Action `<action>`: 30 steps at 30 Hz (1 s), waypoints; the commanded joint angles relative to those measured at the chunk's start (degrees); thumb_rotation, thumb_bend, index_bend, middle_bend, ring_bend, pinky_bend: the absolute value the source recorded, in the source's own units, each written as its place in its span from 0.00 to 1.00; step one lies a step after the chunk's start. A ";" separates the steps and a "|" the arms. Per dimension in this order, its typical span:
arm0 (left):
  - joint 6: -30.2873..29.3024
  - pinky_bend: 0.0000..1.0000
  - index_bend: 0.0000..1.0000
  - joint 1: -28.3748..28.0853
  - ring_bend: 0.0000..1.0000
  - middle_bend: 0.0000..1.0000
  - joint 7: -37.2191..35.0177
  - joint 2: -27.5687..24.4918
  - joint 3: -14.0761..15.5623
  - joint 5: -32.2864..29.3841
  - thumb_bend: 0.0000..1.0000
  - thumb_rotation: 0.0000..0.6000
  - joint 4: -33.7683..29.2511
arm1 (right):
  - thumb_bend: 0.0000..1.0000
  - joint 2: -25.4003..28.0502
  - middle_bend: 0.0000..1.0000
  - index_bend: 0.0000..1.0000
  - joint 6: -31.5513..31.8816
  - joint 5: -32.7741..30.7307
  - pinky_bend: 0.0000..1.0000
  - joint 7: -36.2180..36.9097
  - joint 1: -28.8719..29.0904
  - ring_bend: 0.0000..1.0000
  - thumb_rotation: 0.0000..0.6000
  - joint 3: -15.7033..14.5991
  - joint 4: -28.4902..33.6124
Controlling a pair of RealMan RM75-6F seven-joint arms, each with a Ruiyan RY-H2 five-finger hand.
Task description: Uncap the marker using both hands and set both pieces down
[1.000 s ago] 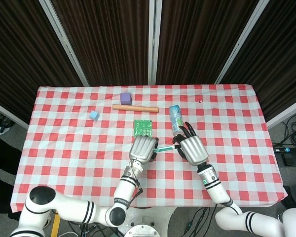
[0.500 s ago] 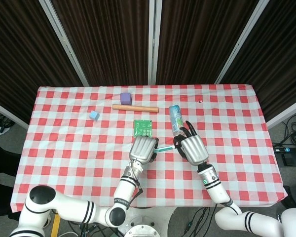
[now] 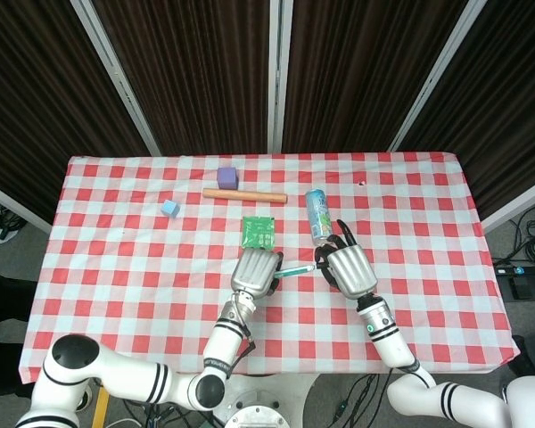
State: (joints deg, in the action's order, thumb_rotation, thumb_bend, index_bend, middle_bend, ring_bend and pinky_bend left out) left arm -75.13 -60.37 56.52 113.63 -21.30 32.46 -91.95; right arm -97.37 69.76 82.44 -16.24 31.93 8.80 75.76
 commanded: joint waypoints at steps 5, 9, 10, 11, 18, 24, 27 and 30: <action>0.05 0.56 0.53 1.12 0.49 0.56 -1.06 -1.13 0.85 0.36 0.45 1.00 0.45 | 0.31 0.45 0.65 0.75 0.87 0.00 0.06 1.20 -0.72 0.28 1.00 -0.17 -0.83; 0.61 0.56 0.53 2.44 0.49 0.56 -2.64 -2.01 2.02 0.89 0.45 1.00 1.19 | 0.31 1.02 0.65 0.75 0.85 -0.41 0.06 2.11 -1.32 0.28 1.00 -0.45 -1.86; 0.90 0.56 0.53 2.74 0.49 0.56 -3.05 -2.25 2.39 1.11 0.45 1.00 1.42 | 0.31 1.12 0.65 0.75 0.78 -0.52 0.06 2.32 -1.47 0.28 1.00 -0.57 -2.13; 1.38 0.56 0.53 3.15 0.49 0.56 -3.66 -2.61 2.95 1.57 0.44 1.00 1.83 | 0.31 1.24 0.65 0.75 0.64 -0.62 0.06 2.62 -1.67 0.28 1.00 -0.80 -2.53; 5.02 0.56 0.53 5.78 0.49 0.56 -9.16 -3.99 5.91 4.81 0.45 1.00 4.83 | 0.30 1.08 0.65 0.75 -1.67 -2.07 0.06 4.12 -2.54 0.28 1.00 -2.09 -6.27; 6.71 0.56 0.53 7.32 0.49 0.56 -12.60 -4.19 7.38 7.59 0.45 1.00 6.95 | 0.26 0.24 0.63 0.74 -3.05 -2.95 0.06 4.98 -2.69 0.28 1.00 -2.23 -8.93; 7.07 0.56 0.53 7.76 0.49 0.56 -13.02 -4.12 7.74 8.11 0.45 1.00 7.46 | 0.24 -0.15 0.61 0.72 -3.37 -3.20 0.06 4.57 -2.65 0.27 1.00 -2.16 -9.57; 7.34 0.56 0.53 8.04 0.49 0.56 -13.29 -3.96 7.76 8.47 0.45 1.00 7.83 | 0.20 -0.49 0.58 0.68 -3.63 -3.64 0.06 3.69 -2.63 0.26 1.00 -1.97 -10.04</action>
State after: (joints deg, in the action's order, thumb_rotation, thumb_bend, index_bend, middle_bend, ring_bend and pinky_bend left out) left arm -67.84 -52.37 43.28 109.63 -13.52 40.88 -84.18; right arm -97.74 66.26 78.97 -12.27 29.28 6.75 65.88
